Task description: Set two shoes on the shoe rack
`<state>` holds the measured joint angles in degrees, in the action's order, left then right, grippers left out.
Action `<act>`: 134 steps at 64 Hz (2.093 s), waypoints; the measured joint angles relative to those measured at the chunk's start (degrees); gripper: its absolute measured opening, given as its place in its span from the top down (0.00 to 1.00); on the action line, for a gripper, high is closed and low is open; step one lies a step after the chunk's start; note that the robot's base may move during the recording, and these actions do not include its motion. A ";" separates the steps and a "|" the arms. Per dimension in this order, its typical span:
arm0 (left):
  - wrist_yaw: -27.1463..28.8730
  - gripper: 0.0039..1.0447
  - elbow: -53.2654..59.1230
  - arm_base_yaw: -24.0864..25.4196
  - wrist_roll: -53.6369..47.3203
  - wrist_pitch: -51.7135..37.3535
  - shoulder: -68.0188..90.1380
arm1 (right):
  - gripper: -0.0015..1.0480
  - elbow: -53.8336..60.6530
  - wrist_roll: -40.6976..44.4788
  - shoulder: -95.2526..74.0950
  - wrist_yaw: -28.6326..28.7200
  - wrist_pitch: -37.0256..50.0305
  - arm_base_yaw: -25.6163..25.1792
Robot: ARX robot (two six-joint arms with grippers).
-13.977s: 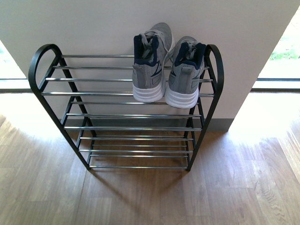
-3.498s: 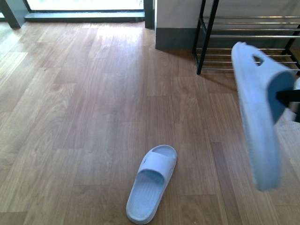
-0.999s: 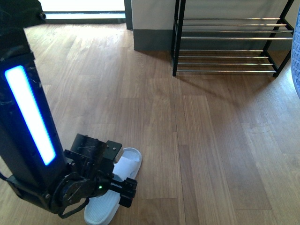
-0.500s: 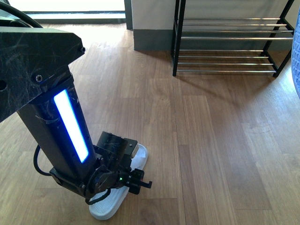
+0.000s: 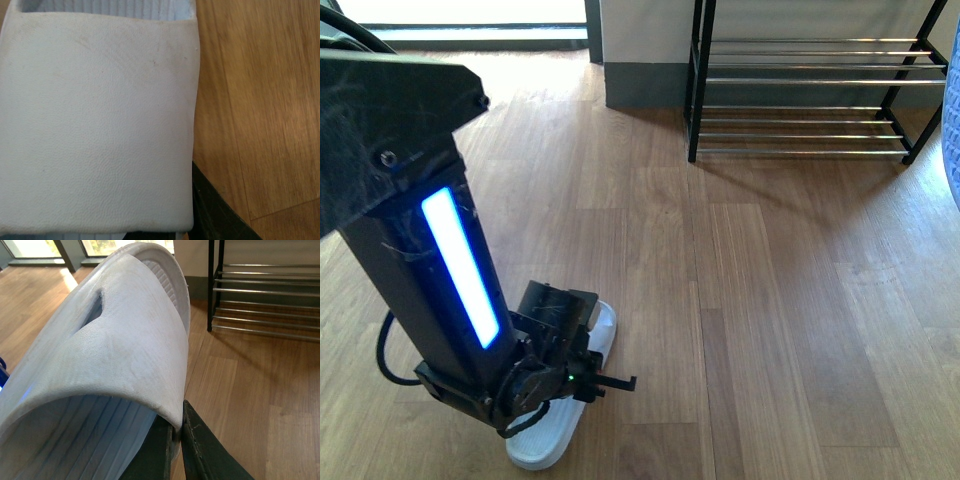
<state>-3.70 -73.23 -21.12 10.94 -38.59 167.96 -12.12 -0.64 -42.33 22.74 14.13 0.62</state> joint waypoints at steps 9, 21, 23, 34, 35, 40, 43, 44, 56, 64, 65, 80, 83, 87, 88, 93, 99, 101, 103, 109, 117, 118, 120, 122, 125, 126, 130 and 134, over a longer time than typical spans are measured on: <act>3.23 0.99 8.74 3.28 0.92 -5.66 -9.68 | 0.98 0.00 0.00 0.00 0.00 0.00 0.00; 8.37 0.99 22.97 7.02 -0.09 -7.67 -27.80 | 0.98 0.00 0.00 0.00 0.00 0.00 0.00; 8.85 0.99 24.94 7.48 -0.26 -7.19 -30.29 | 0.98 0.00 0.00 0.00 0.00 0.00 0.00; 13.73 0.99 38.82 9.53 -2.47 -2.08 -49.99 | 0.98 0.00 0.00 0.00 0.00 0.00 0.00; 14.10 0.99 39.74 9.57 -2.56 -1.57 -51.69 | 0.98 0.00 0.00 0.00 0.00 0.00 0.00; 16.02 0.99 44.35 9.51 -3.41 2.03 -61.81 | 0.98 0.00 0.00 0.00 0.00 0.00 0.00; 17.35 0.99 46.82 9.20 -3.91 5.16 -68.98 | 0.98 0.00 0.00 0.00 0.00 0.00 0.00; 18.10 0.99 47.32 9.09 -4.07 5.95 -70.69 | 0.98 0.00 0.00 0.00 0.00 0.00 0.00; 26.32 0.99 52.43 6.82 -5.90 20.76 -95.76 | 0.98 0.00 0.02 0.00 0.00 0.00 0.00; 32.94 0.99 53.90 3.76 -5.95 36.35 -116.93 | 0.98 0.00 0.02 0.00 0.00 0.00 0.00; 33.14 0.99 53.96 3.61 -5.95 37.00 -118.53 | 0.98 0.00 0.02 0.00 -0.02 0.00 0.00; 33.48 0.99 54.10 3.41 -5.95 37.51 -121.11 | 0.98 0.00 0.02 0.00 0.02 0.00 0.00; 33.55 0.99 54.23 3.39 -5.92 37.51 -121.11 | 0.98 0.00 0.02 0.00 0.02 0.00 0.00; 33.73 0.99 54.31 3.41 -5.92 37.51 -121.13 | 0.98 0.00 0.02 0.00 0.22 0.00 0.00; 33.70 0.99 54.31 3.39 -5.92 37.51 -121.13 | 0.98 0.00 0.02 0.00 0.22 0.00 0.00; 33.53 0.99 54.31 3.37 -5.92 37.51 -121.11 | 0.98 0.00 0.02 0.00 0.17 0.00 0.00; 33.66 0.99 54.31 3.37 -5.92 37.51 -121.13 | 0.98 0.00 0.02 0.00 0.22 0.00 0.00; 33.66 0.99 54.31 3.37 -5.92 37.51 -121.11 | 0.98 0.00 0.02 0.00 0.22 0.02 0.00; 33.64 0.99 54.31 3.37 -5.92 37.51 -121.11 | 0.98 0.00 0.02 0.00 0.20 0.00 0.00; 33.40 0.99 54.31 3.30 -5.95 37.53 -121.11 | 0.98 0.00 0.02 0.00 0.13 0.00 0.00; 33.38 0.99 54.31 3.28 -5.92 37.53 -121.11 | 0.98 0.00 0.02 0.00 -0.17 0.00 -0.02; 33.38 0.99 54.31 3.28 -5.92 37.53 -121.09 | 0.98 0.00 0.02 0.00 -0.15 0.00 -0.02; 33.35 0.99 54.31 3.28 -5.92 37.53 -121.07 | 0.98 0.00 0.02 0.00 -0.15 0.00 -0.02; 33.38 0.99 54.31 3.28 -5.95 37.53 -121.07 | 0.98 0.00 0.02 0.00 -0.13 0.00 -0.02; 33.40 0.99 54.31 3.28 -5.95 37.53 -121.11 | 0.98 0.00 0.02 0.00 -0.15 0.00 -0.02; 33.38 0.99 54.31 3.28 -5.92 37.53 -121.11 | 0.98 0.00 0.02 0.00 -0.15 0.00 -0.02; 33.38 0.99 54.31 3.28 -5.95 37.53 -121.11 | 0.98 0.00 0.02 -0.02 -0.22 0.00 -0.04; 33.38 0.99 54.31 3.28 -5.92 37.53 -121.07 | 0.98 0.00 0.02 0.00 -0.15 0.00 -0.04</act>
<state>29.67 -18.92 -17.85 5.02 -1.06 46.89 -12.12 -0.62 -42.33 22.59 14.13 0.58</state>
